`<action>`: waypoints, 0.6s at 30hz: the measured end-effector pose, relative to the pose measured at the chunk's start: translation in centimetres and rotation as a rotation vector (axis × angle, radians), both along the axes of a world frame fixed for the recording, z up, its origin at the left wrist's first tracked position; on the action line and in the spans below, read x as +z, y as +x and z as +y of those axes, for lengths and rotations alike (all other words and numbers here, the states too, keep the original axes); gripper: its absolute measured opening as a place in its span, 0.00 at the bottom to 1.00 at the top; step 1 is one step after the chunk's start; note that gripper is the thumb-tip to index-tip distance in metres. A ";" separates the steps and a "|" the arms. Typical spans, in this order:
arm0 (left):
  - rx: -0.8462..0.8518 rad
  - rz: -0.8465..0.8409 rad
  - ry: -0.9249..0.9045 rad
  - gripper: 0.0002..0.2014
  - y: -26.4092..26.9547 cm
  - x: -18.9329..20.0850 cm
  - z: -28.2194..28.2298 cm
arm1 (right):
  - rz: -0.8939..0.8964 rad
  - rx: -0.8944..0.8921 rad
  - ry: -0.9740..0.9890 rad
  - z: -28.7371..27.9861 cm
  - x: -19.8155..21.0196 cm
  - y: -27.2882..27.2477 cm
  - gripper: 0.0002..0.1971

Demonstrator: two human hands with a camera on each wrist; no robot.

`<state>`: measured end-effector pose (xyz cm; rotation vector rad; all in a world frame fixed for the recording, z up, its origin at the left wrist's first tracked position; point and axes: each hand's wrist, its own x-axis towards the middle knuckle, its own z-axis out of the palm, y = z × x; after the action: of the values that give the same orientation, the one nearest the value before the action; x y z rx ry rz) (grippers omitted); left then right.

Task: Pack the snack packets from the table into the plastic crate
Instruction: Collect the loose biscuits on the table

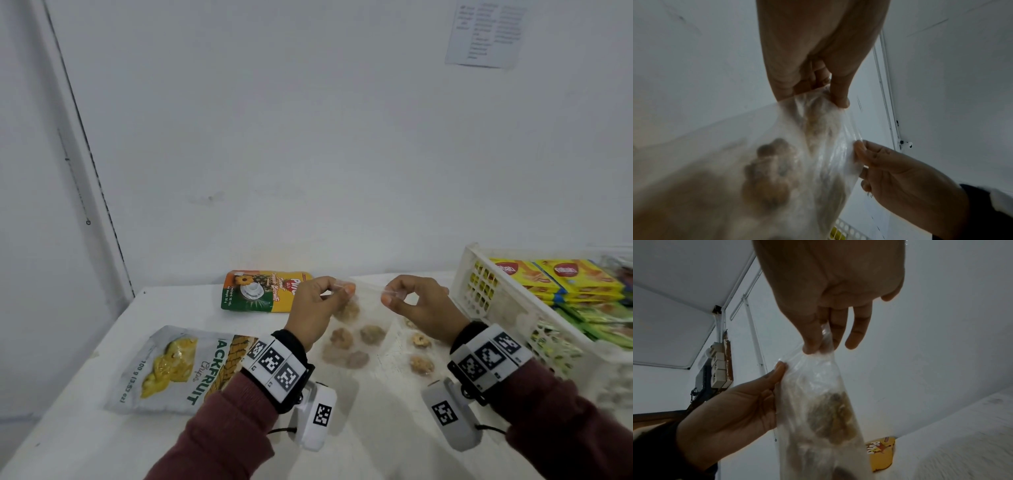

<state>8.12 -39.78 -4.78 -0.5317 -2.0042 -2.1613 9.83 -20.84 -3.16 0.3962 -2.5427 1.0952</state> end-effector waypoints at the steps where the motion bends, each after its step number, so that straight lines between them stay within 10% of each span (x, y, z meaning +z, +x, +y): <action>1: -0.001 -0.004 0.004 0.05 0.1 0.0 0.0 | 0.014 -0.012 0.005 -0.1 0.0 0.2 0.11; 18: -0.074 -0.094 0.034 0.09 2.8 -1.0 1.8 | 0.016 0.012 -0.363 2.0 -1.9 4.6 0.15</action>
<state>10.93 -38.01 -5.75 -0.5169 -2.0211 -2.3003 14.41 -18.80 -5.09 0.3206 -2.2639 1.5132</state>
